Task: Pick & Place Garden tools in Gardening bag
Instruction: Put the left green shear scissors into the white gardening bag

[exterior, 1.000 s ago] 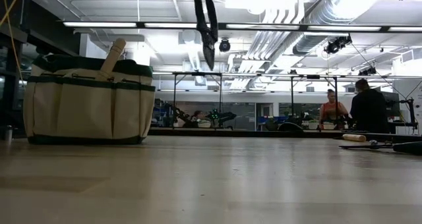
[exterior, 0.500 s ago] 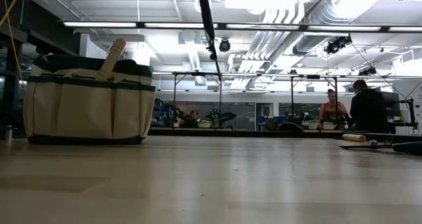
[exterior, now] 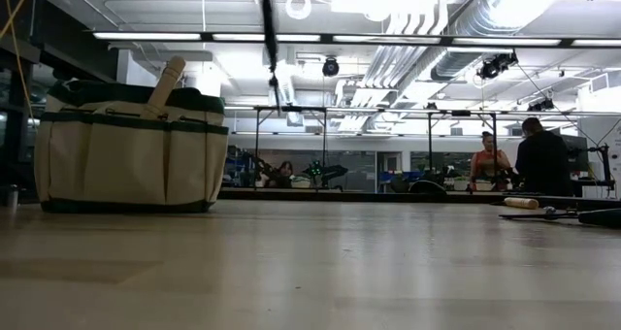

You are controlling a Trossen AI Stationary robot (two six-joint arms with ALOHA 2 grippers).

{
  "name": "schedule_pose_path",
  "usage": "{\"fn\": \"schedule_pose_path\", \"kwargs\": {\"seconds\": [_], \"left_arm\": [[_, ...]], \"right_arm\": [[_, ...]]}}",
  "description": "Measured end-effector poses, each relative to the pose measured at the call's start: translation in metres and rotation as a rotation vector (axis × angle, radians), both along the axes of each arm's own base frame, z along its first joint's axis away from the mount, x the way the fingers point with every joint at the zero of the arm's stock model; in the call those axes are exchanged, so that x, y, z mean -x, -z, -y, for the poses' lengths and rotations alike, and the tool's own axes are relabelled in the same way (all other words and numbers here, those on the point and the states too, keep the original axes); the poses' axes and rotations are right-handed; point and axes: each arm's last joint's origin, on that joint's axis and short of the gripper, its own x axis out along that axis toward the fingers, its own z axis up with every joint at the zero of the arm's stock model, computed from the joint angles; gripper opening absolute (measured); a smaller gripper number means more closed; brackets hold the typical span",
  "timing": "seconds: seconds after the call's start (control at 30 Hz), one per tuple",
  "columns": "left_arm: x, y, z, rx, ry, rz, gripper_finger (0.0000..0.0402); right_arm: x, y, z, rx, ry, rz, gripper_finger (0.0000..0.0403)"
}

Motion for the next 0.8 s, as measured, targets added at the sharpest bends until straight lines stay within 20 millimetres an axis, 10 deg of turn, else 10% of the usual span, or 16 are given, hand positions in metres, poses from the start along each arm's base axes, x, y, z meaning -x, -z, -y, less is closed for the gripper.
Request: {"fn": "schedule_pose_path", "kwargs": {"seconds": [0.8], "left_arm": [[0.116,-0.022,-0.003,0.125,-0.013,-0.016,0.0]], "right_arm": [[0.015,-0.002,0.002,-0.011,0.098,-0.052,0.0133]]}}
